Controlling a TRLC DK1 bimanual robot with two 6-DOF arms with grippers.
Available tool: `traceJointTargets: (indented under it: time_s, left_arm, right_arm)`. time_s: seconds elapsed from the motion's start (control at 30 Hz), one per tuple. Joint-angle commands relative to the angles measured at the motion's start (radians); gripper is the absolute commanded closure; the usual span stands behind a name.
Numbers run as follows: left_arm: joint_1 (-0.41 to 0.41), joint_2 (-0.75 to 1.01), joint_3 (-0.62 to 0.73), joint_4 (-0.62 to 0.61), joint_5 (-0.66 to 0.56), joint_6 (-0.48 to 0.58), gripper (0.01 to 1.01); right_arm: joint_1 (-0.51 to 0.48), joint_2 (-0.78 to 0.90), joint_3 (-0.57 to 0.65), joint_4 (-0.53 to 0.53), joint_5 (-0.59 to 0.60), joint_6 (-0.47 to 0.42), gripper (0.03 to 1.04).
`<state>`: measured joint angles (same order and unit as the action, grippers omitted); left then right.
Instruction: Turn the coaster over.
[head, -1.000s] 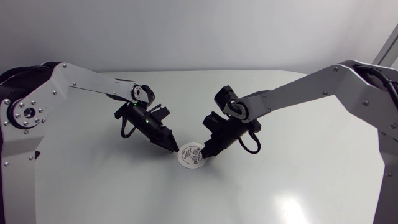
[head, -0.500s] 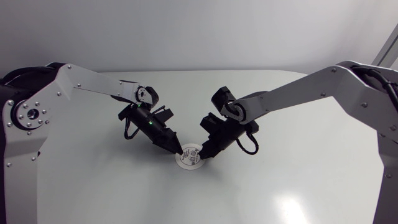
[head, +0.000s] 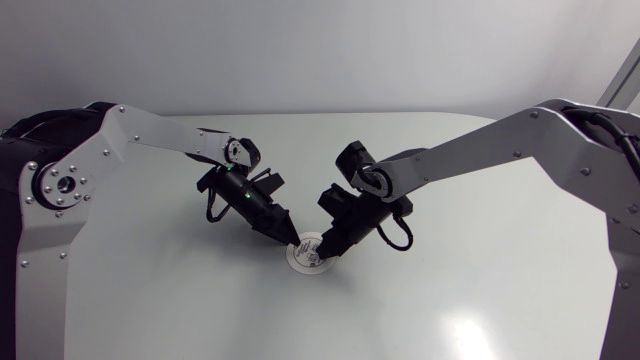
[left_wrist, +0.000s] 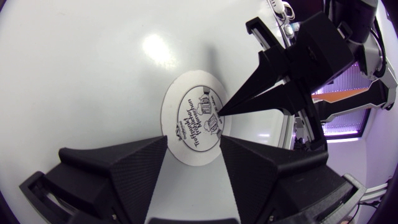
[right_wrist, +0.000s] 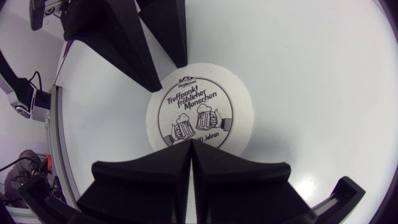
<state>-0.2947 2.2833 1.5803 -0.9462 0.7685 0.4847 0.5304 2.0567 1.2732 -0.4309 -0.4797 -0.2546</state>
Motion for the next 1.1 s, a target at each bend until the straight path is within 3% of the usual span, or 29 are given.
traceJointTargets:
  time_s: [0.0, 0.37, 0.83, 1.07]
  left_arm:
    - [-0.015, 0.038, 0.017, -0.002, 0.02, -0.008, 0.423]
    - [-0.041, -0.094, -0.071, -0.02, 0.061, 0.028, 0.423]
    - [-0.031, 0.031, -0.022, -0.014, 0.011, 0.02, 0.425]
    - [-0.023, 0.035, -0.011, -0.014, 0.008, 0.023, 0.425]
  right_arm:
    - [0.014, 0.036, -0.04, -0.002, 0.009, -0.008, 1.01]
    - [0.006, 0.019, -0.029, -0.011, 0.009, -0.009, 1.01]
    - [-0.061, -0.072, -0.018, -0.052, 0.003, -0.018, 1.01]
    - [-0.093, -0.02, 0.005, -0.049, 0.004, -0.031, 1.01]
